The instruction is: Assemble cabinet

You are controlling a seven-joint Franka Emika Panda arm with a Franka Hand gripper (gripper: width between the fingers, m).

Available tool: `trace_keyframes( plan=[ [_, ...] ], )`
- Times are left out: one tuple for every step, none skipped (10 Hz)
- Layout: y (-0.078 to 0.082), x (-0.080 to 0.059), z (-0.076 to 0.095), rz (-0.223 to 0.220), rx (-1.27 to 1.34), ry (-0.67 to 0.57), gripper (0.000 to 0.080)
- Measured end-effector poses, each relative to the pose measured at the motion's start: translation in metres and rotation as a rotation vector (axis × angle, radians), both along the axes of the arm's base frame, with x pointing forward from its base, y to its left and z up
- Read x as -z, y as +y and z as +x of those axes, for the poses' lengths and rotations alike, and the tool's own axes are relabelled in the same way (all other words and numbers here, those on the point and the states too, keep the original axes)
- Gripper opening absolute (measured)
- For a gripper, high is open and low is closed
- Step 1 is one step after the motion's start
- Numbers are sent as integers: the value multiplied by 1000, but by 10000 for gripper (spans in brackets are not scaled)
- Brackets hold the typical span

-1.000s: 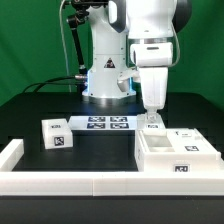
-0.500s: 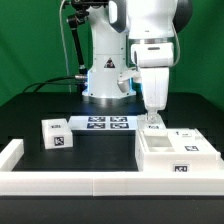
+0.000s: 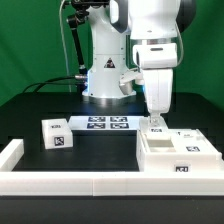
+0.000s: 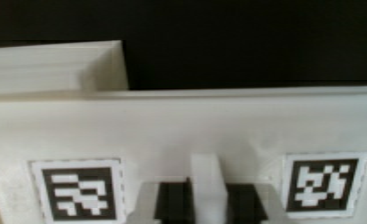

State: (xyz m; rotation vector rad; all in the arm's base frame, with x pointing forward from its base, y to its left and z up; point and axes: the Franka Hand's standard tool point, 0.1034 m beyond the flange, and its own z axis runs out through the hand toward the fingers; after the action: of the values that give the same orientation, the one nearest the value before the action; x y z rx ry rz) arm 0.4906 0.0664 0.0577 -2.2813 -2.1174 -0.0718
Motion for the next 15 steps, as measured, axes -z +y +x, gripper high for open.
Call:
trace_keyframes(
  plan=[
    [-1, 0, 7, 2, -7, -3, 68],
    [-1, -1, 10, 1, -9, -1, 68],
    [-1, 0, 10, 2, -9, -2, 68],
    [-1, 0, 10, 2, -9, -2, 68],
    [-1, 0, 10, 2, -9, -2, 68],
    [-1, 0, 11, 2, -15, -3, 68],
    [-3, -1, 17, 4, -37, -11, 68],
    [-3, -1, 23, 4, -36, -6, 68],
    [-3, -1, 30, 4, -35, -4, 68],
    [-3, -1, 38, 3, -33, 11, 68],
    [-3, -1, 47, 3, -30, 20, 68],
    [-4, -1, 53, 4, -26, 21, 68],
    [-4, -1, 61, 7, -23, 15, 68],
    [-5, -1, 67, 10, -19, 8, 68],
    [-5, -1, 71, 10, -18, 8, 68]
  ],
)
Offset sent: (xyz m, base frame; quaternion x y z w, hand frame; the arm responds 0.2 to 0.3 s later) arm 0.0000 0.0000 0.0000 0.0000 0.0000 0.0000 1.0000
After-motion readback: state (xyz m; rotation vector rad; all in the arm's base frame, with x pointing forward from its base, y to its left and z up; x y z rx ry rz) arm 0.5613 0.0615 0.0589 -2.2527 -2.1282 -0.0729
